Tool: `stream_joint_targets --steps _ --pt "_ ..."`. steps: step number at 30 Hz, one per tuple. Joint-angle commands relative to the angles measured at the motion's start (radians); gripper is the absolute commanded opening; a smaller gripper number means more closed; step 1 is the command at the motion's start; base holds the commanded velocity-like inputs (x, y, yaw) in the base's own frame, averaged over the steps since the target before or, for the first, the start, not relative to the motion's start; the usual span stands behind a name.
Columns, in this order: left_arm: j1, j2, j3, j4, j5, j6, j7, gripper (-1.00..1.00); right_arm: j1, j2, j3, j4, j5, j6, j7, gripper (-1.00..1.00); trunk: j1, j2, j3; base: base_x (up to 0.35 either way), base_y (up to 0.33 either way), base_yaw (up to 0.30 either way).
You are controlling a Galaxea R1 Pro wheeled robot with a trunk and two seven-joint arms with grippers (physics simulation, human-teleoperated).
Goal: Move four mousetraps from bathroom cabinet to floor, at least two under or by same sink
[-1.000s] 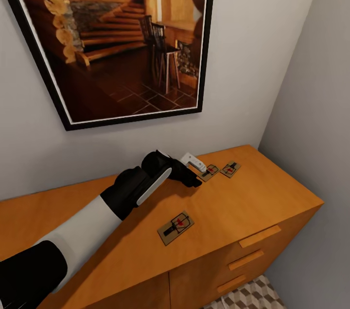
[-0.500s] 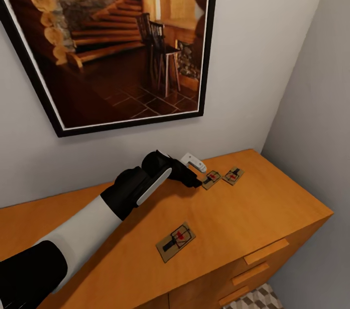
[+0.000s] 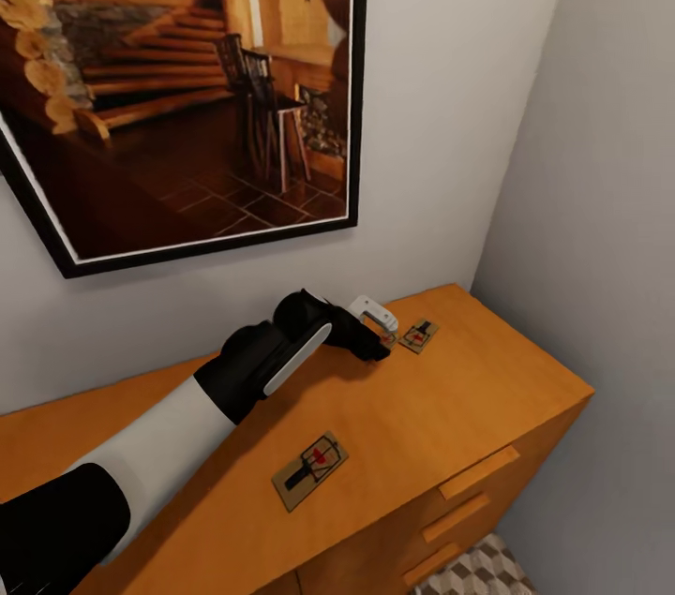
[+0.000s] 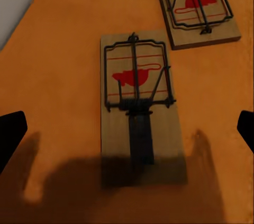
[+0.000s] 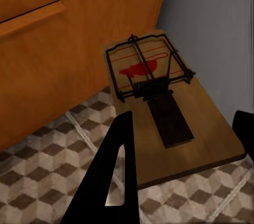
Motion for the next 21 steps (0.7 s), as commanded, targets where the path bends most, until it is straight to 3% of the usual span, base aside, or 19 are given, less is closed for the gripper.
stream_joint_targets --steps 1,21 --pt "-0.001 0.0 0.0 -0.001 -0.01 0.003 -0.01 1.0 -0.001 0.0 0.006 0.0 -0.002 -0.002 -0.007 -1.0 0.0 0.0 0.0 0.0 0.0 -0.147" --pt "-0.001 0.002 0.0 0.021 -0.01 0.003 -0.01 1.0 -0.001 0.0 0.006 0.0 -0.002 -0.002 -0.007 -1.0 0.0 0.0 0.002 0.0 0.0 -0.019"
